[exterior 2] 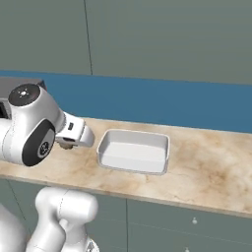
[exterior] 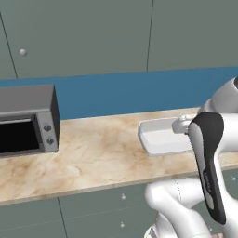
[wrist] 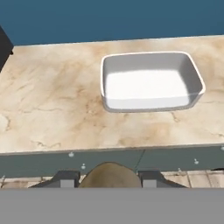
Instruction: Take the avocado and garlic out of the freezer and place them in the tupperware container on the counter. Then put the tupperware containing the vegetables back in the freezer.
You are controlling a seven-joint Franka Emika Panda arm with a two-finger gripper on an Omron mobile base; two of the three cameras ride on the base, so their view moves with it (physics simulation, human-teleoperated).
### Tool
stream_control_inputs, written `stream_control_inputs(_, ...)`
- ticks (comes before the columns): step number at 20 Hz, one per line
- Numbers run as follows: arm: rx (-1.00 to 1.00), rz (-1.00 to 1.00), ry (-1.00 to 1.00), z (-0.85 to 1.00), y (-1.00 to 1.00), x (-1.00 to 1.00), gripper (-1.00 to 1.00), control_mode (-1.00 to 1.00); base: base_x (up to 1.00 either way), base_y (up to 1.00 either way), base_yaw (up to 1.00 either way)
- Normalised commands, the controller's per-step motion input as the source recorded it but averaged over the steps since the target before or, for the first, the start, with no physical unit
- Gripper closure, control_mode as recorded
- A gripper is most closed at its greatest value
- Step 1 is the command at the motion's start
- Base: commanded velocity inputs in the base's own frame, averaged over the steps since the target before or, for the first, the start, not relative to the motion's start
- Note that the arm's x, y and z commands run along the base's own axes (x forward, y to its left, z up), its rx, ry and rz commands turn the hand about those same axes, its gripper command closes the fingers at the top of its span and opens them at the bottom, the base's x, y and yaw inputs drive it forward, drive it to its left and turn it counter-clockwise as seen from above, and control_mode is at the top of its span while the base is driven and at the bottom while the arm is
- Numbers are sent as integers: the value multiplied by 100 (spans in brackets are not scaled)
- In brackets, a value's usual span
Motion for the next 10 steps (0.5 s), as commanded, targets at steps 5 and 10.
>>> stream_control_inputs(5, 0, 11, -1, -31, -20, 58, 100, -100, 0, 0, 0)
stream_control_inputs(10, 0, 1, 0, -60, -27, 97, 100, -100, 0, 0, 0)
